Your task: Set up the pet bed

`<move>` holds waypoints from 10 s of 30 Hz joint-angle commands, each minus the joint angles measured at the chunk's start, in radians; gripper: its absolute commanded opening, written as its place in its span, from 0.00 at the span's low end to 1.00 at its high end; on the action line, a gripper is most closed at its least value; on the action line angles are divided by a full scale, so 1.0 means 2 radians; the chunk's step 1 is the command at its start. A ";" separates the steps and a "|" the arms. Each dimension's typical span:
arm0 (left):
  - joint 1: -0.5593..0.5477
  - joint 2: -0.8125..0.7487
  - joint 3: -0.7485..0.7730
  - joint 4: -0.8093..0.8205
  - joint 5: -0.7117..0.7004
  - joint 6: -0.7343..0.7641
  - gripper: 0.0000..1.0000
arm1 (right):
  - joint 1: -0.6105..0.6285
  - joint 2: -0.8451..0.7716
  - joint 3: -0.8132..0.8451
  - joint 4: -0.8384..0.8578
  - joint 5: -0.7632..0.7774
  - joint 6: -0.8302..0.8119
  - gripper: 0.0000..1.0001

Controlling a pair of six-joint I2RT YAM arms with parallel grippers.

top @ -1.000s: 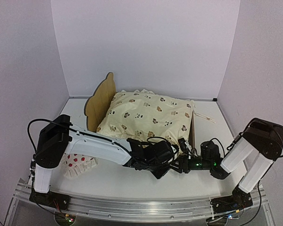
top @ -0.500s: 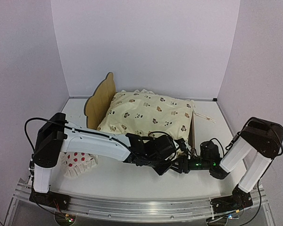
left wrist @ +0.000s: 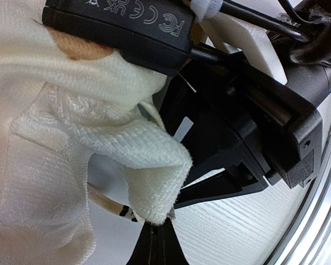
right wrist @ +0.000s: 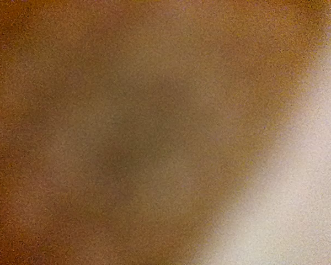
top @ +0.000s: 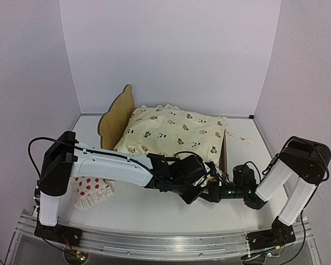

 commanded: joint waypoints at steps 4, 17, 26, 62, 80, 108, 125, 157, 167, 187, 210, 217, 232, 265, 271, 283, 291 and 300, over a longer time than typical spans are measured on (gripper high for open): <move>-0.001 -0.002 0.031 0.002 0.011 0.006 0.00 | 0.001 -0.020 0.008 -0.018 -0.013 0.004 0.15; 0.000 -0.003 0.028 0.004 -0.007 0.001 0.21 | 0.001 -0.017 0.004 -0.016 -0.024 0.018 0.00; 0.001 -0.047 -0.045 0.012 -0.053 -0.007 0.55 | 0.001 -0.019 -0.007 -0.019 0.005 0.080 0.00; 0.000 0.039 -0.136 0.305 -0.016 0.343 0.54 | 0.001 -0.255 -0.013 -0.342 0.077 0.060 0.00; -0.008 0.064 -0.144 0.392 -0.016 0.359 0.57 | 0.001 -0.292 -0.003 -0.369 0.068 0.077 0.00; -0.015 0.096 -0.157 0.519 -0.067 0.374 0.22 | 0.001 -0.351 0.059 -0.514 0.096 0.073 0.00; -0.016 0.088 -0.170 0.532 -0.076 0.382 0.14 | 0.001 -0.382 0.116 -0.616 0.161 0.077 0.00; -0.001 0.133 -0.128 0.582 -0.077 0.407 0.14 | 0.001 -0.375 0.135 -0.629 0.155 0.091 0.00; 0.002 0.146 -0.107 0.573 -0.066 0.422 0.06 | 0.001 -0.369 0.141 -0.631 0.155 0.089 0.00; 0.014 0.067 -0.157 0.450 -0.086 0.342 0.00 | 0.001 -0.403 0.176 -0.741 0.288 0.028 0.00; 0.051 0.048 -0.119 0.189 -0.147 0.195 0.00 | -0.011 -0.445 0.240 -0.848 0.504 -0.018 0.00; 0.068 0.028 -0.143 0.130 -0.180 0.135 0.00 | -0.022 -0.444 0.243 -0.848 0.513 -0.023 0.00; 0.083 0.028 -0.138 0.031 -0.237 0.035 0.00 | -0.029 -0.402 0.257 -0.838 0.496 -0.036 0.00; 0.166 -0.174 -0.279 -0.003 -0.247 -0.104 0.34 | -0.142 -0.036 0.495 -0.801 0.283 -0.014 0.39; 0.204 -0.177 -0.289 0.040 -0.229 -0.087 0.33 | -0.142 -0.059 0.432 -0.779 0.266 0.000 0.22; 0.262 -0.158 -0.317 0.119 -0.225 -0.074 0.33 | -0.073 -0.197 0.283 -0.757 0.266 0.064 0.04; 0.267 -0.142 -0.318 0.120 -0.244 -0.082 0.33 | 0.015 -0.327 0.214 -0.797 0.289 0.121 0.04; 0.267 -0.137 -0.325 0.112 -0.248 -0.092 0.33 | 0.015 -0.401 0.319 -0.924 0.455 0.019 0.59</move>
